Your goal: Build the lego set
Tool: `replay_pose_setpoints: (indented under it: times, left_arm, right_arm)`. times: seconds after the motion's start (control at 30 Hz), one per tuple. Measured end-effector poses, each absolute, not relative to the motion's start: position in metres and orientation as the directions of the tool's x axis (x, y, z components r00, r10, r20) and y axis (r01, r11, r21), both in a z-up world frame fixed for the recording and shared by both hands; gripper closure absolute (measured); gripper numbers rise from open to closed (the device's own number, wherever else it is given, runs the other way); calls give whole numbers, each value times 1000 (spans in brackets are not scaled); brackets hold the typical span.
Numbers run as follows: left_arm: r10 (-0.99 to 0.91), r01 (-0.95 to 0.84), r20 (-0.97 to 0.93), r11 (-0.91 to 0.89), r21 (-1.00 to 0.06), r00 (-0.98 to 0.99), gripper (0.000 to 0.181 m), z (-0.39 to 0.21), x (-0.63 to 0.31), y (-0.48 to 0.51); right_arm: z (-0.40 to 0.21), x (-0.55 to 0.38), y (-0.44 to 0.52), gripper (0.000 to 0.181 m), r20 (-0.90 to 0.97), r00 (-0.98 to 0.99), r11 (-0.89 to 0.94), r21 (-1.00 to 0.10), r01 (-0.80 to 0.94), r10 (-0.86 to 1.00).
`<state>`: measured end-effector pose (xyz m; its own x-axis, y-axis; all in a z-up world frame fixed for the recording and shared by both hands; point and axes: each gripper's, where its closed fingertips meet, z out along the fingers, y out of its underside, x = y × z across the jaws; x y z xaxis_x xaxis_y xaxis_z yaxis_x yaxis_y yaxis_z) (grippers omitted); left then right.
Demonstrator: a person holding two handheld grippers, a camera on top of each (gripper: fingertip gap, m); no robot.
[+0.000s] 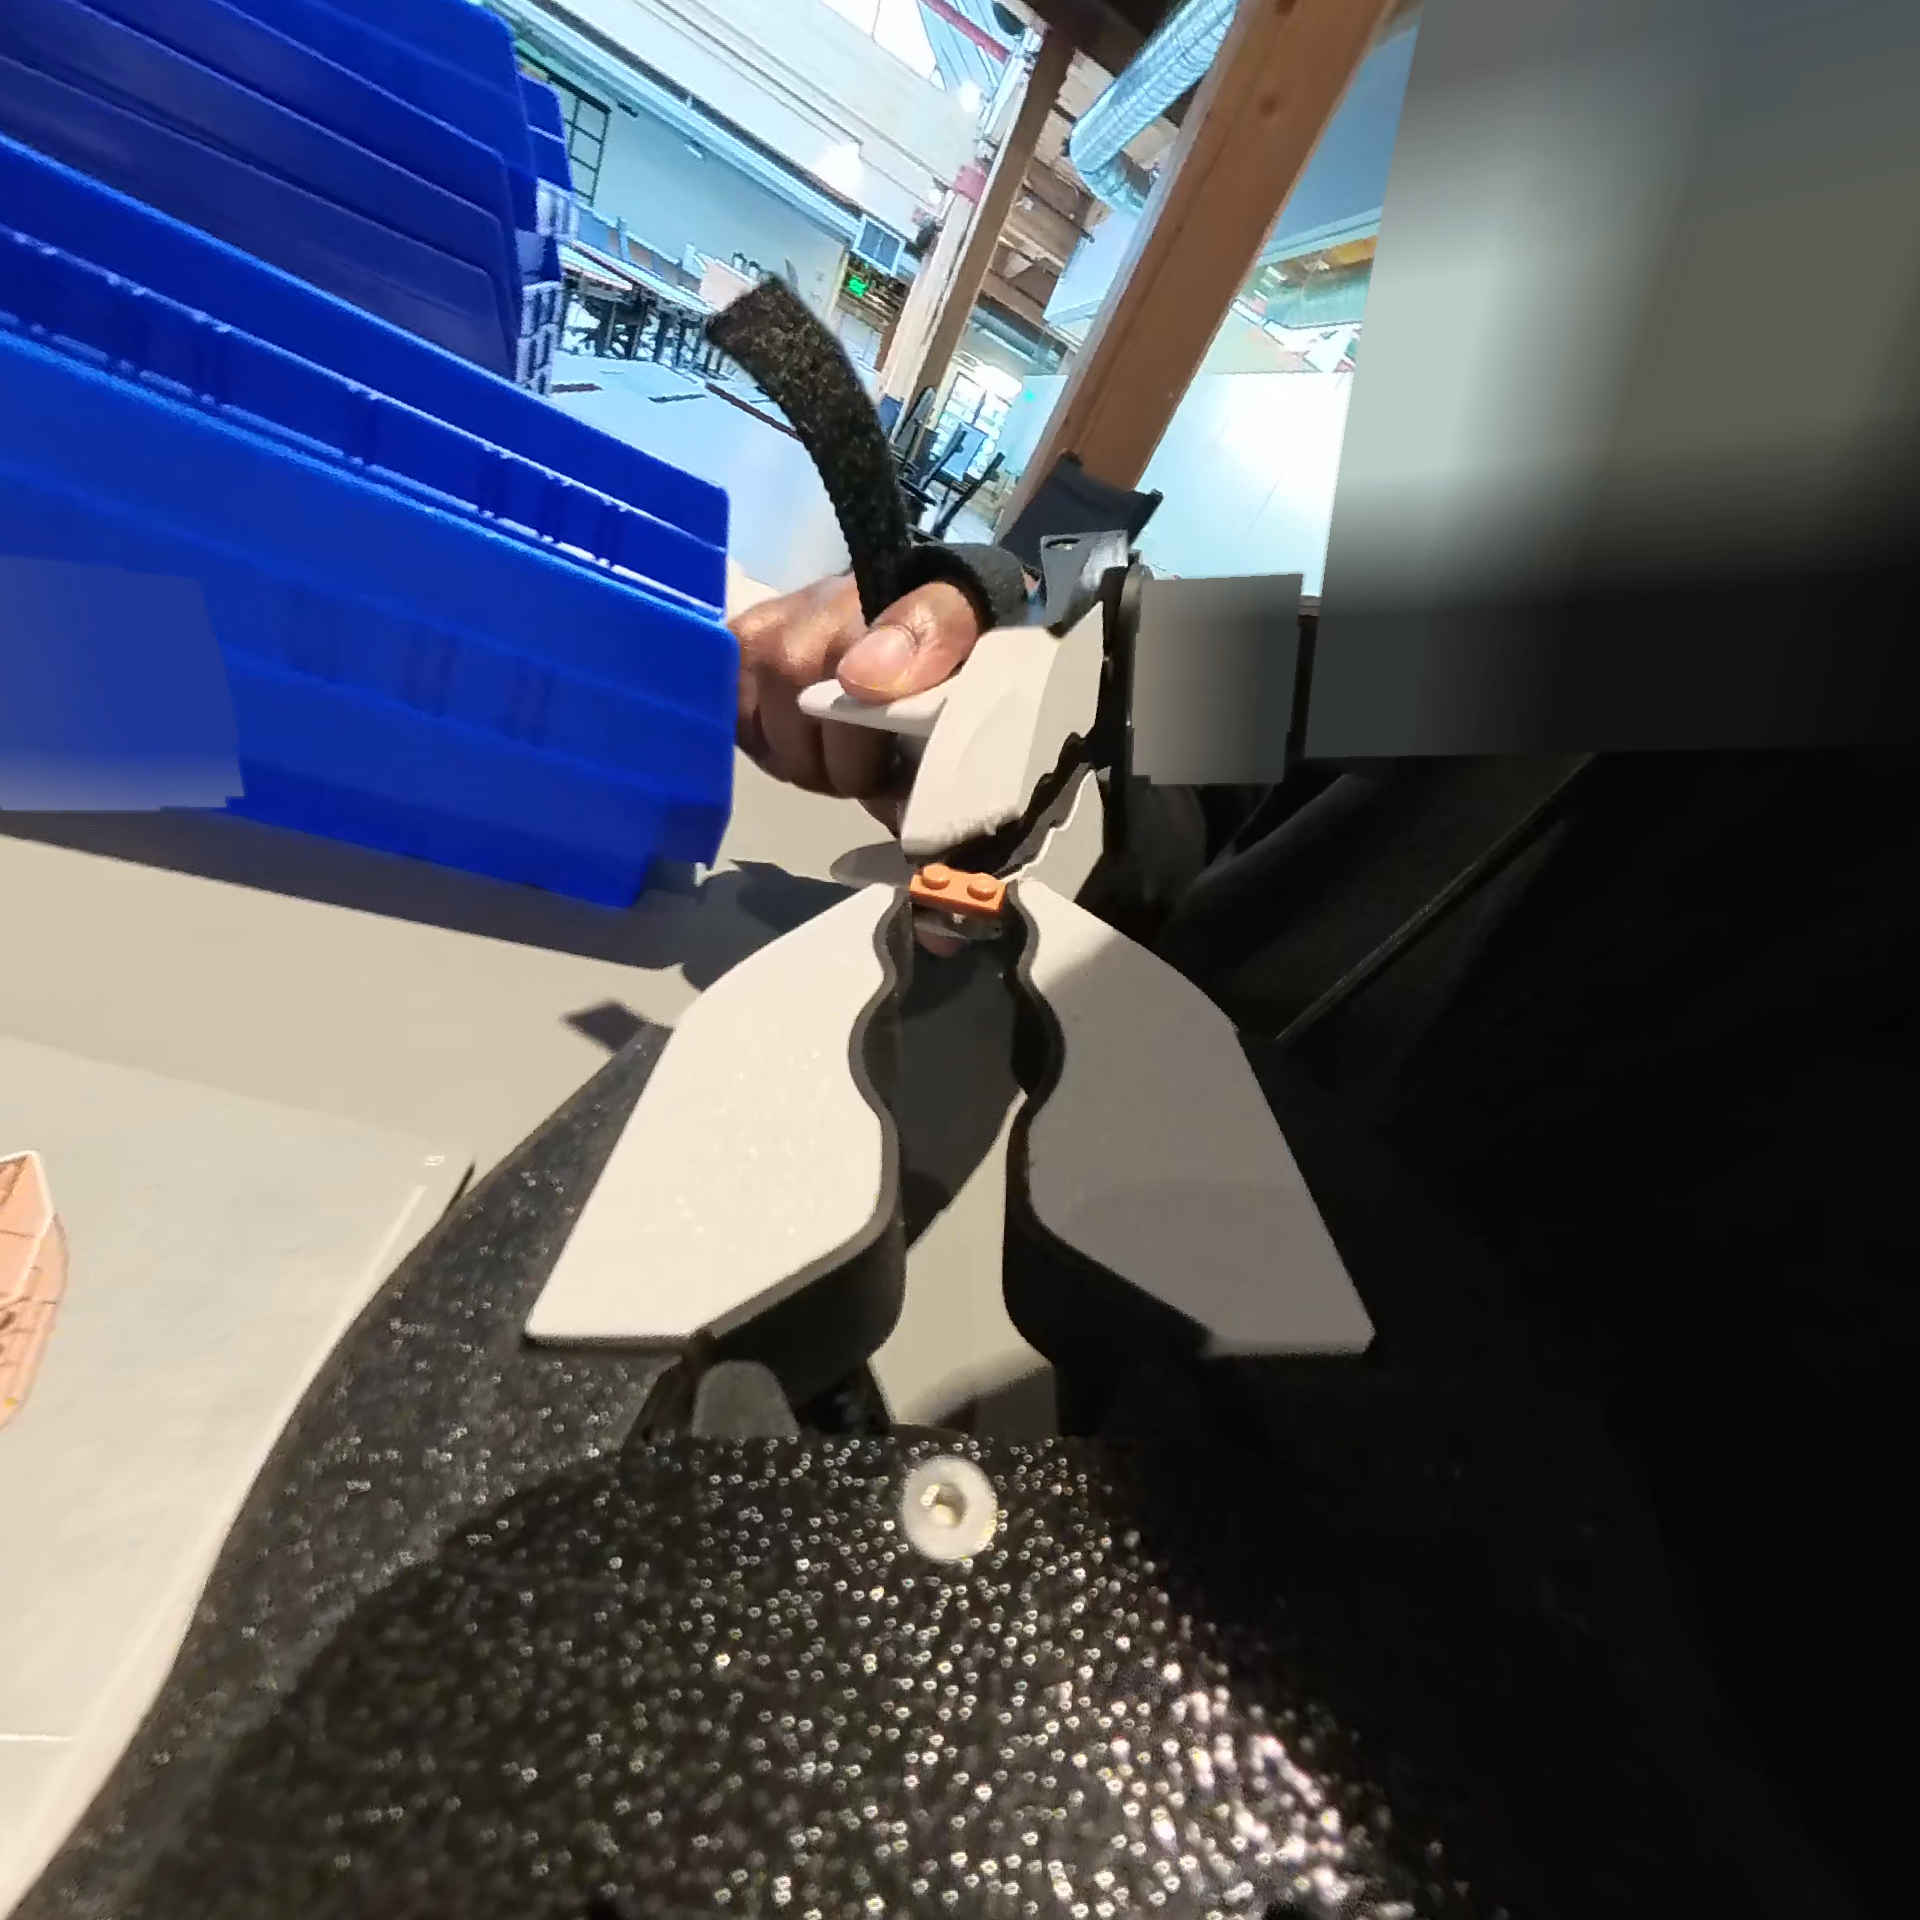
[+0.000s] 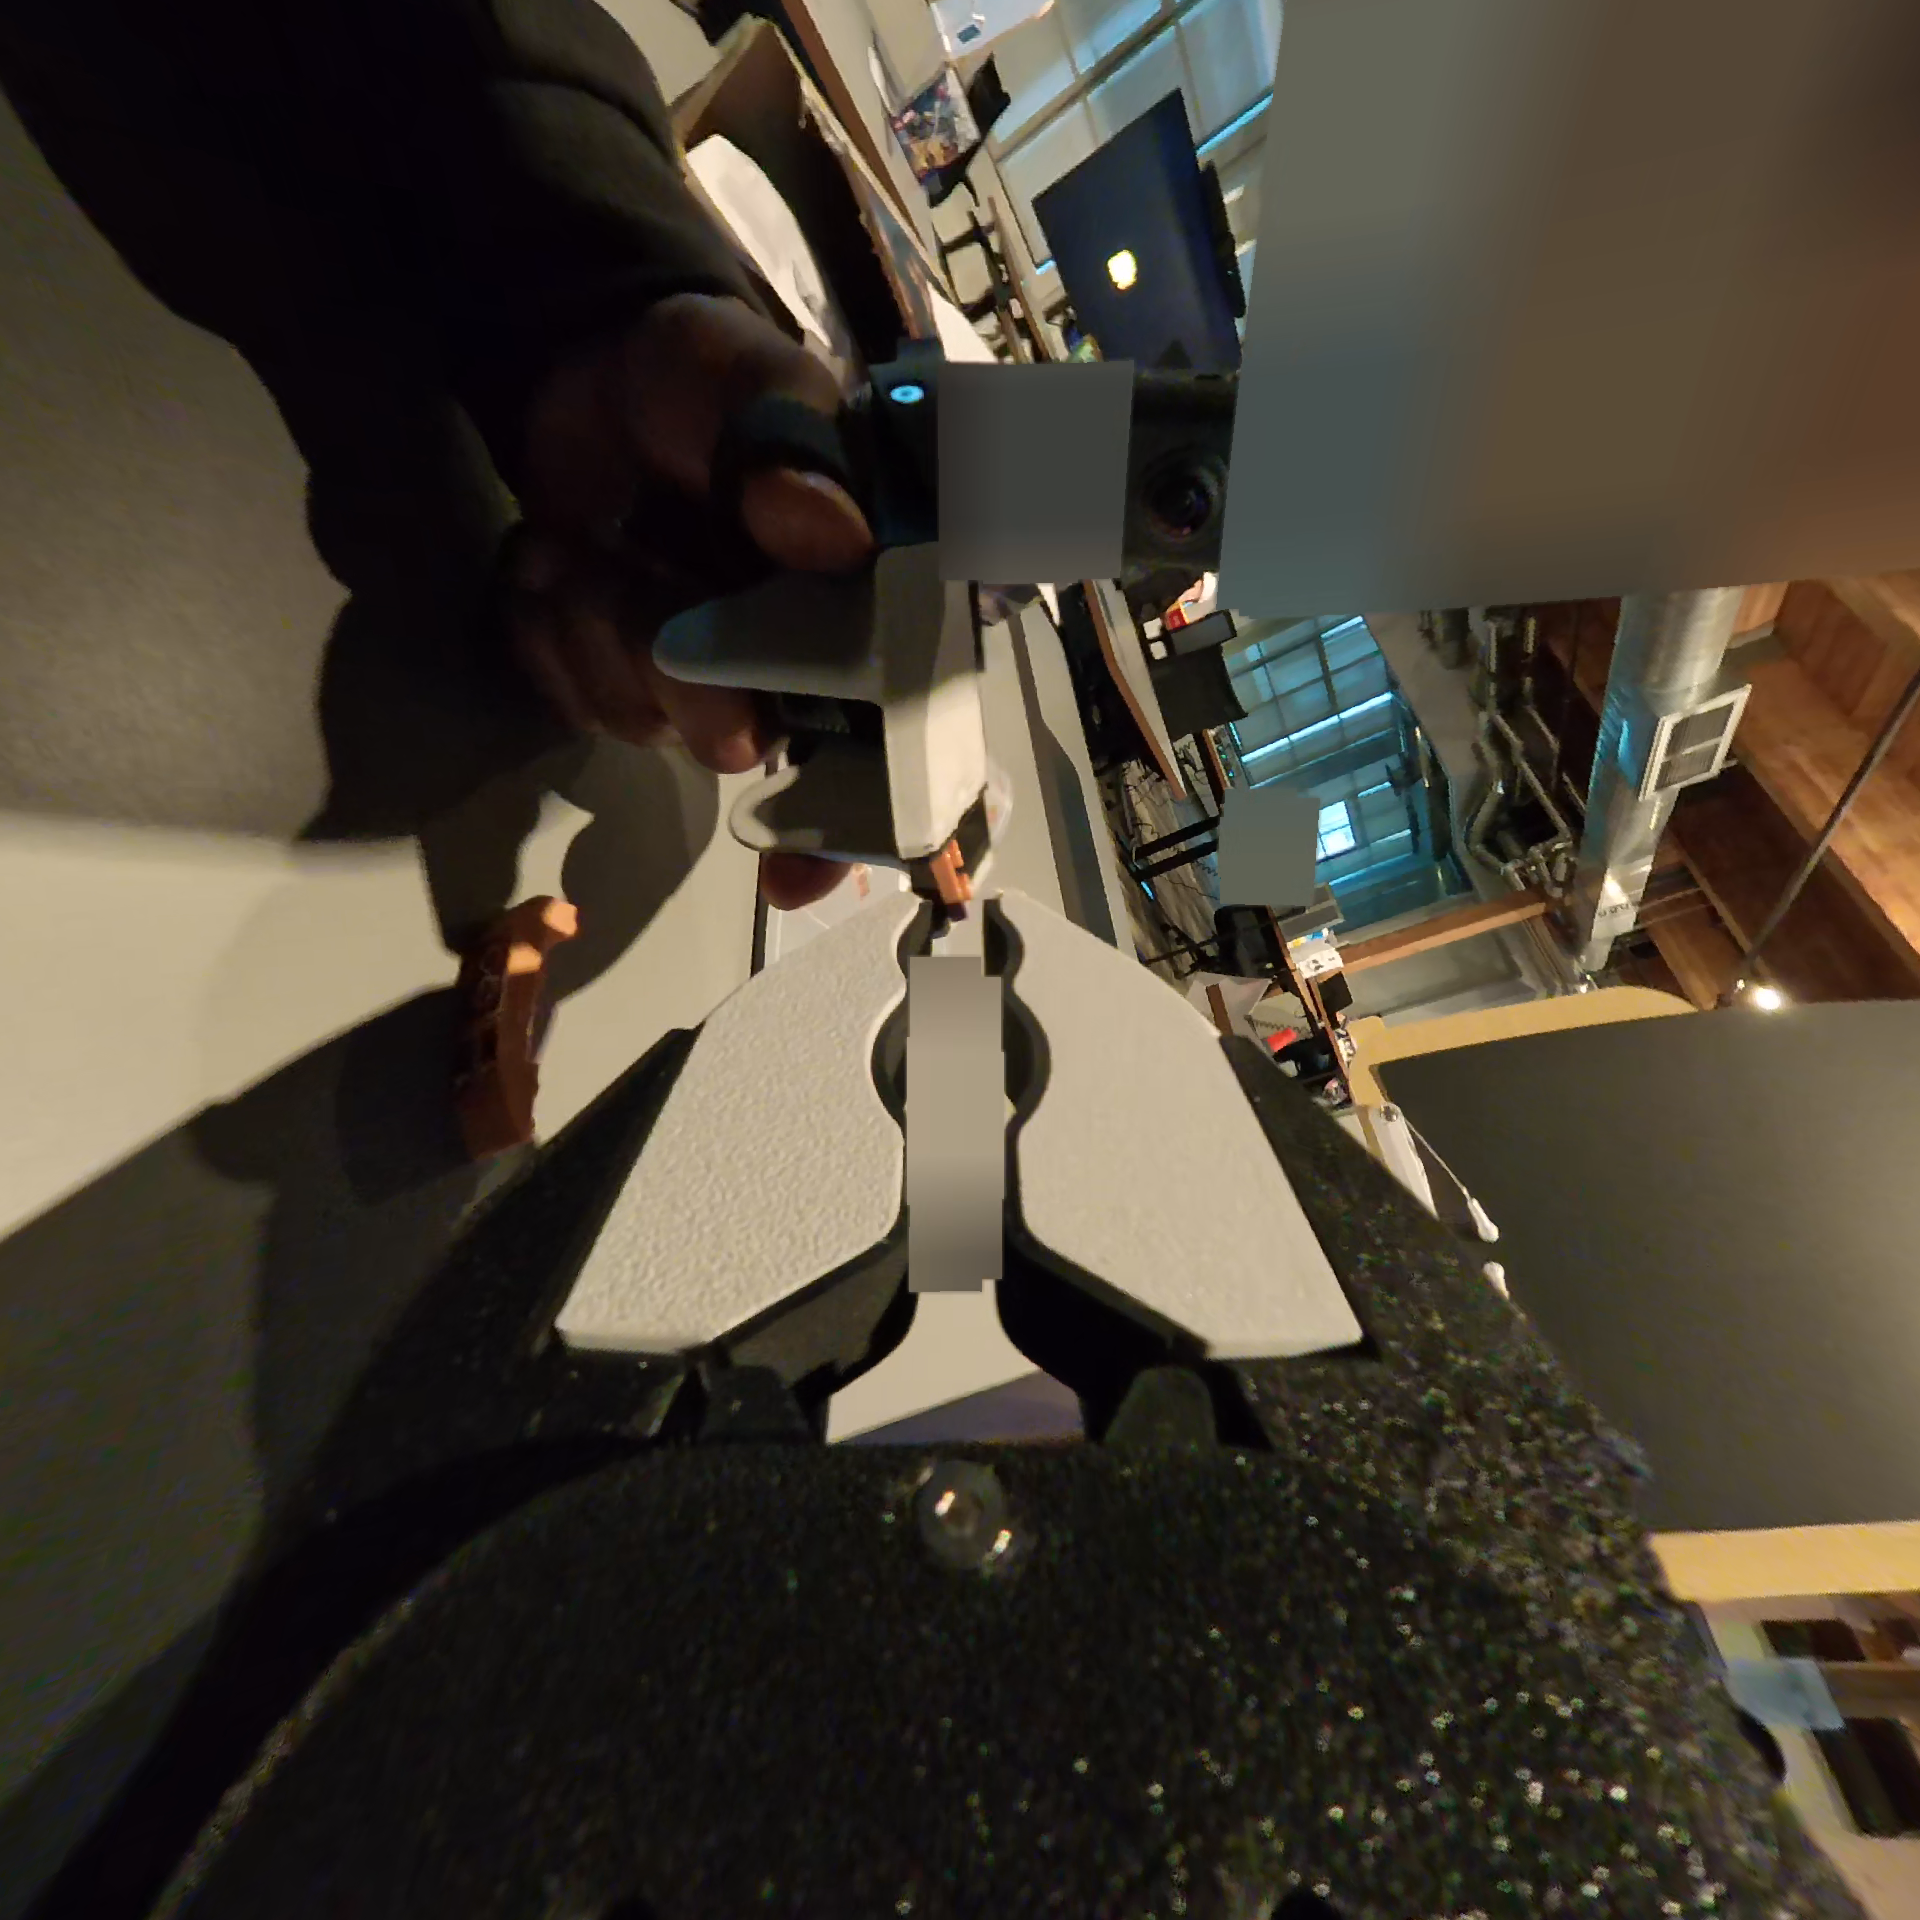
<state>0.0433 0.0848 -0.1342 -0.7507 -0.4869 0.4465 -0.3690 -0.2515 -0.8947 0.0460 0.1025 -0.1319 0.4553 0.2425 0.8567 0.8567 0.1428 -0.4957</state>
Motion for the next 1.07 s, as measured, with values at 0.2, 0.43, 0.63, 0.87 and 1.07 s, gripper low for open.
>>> replay_pose_setpoints:
  times: [0.2, 0.43, 0.63, 0.87, 1.07]
  left_arm:
    - [-490, -373, 470, -288, -882, -734, 166, -133, 47, 90]
    - [-544, -344, 445, -282, -895, -711, 165, -134, 51, 98]
    - [-652, -286, 312, -150, -946, -691, 165, -144, 55, 101]
    - [-689, -243, 220, -65, -968, -691, 166, -148, 55, 98]
    - [-706, -227, 196, -52, -973, -681, 165, -148, 56, 100]
  right_arm:
    - [-131, 58, 104, 170, 837, 505, 105, -533, 839, 211]
    - [-136, 71, 106, 171, 800, 564, 11, -578, 816, 206]
    - [-133, 84, 105, 172, 692, 692, -54, -698, 714, 208]
    - [-134, 87, 103, 173, 659, 723, -73, -726, 683, 208]
    - [-134, 90, 103, 174, 623, 755, -92, -756, 648, 206]
